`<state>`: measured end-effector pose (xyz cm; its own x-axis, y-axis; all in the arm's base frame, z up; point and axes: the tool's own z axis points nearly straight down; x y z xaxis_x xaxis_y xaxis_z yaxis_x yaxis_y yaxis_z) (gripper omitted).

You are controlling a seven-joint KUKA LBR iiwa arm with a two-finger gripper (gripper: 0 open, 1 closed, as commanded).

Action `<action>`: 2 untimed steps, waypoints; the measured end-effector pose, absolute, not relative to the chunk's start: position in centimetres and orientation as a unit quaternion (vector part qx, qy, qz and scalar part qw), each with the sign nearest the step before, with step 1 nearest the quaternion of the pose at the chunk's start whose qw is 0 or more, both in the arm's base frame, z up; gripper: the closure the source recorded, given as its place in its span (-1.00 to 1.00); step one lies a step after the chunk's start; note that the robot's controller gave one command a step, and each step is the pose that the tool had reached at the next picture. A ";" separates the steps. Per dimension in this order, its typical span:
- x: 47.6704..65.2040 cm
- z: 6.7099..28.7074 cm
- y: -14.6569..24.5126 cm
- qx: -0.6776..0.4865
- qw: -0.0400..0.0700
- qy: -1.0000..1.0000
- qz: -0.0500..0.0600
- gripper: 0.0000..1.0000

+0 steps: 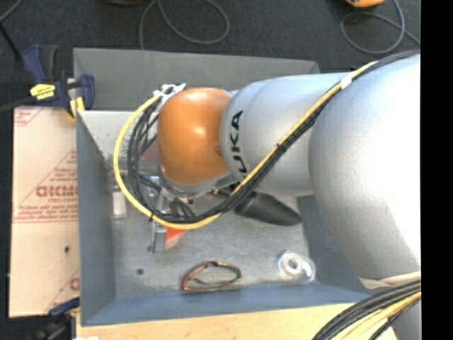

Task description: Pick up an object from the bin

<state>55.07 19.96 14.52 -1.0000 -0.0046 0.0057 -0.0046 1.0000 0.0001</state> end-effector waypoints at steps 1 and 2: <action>55.3 15.0 19.9 0.000 -0.001 -1.000 -0.001 -1.00; 56.1 11.9 18.2 0.053 -0.004 -0.999 -0.002 -1.00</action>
Offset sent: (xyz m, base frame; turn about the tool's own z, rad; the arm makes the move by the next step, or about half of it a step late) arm 0.0161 -0.0477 -0.0752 -0.2179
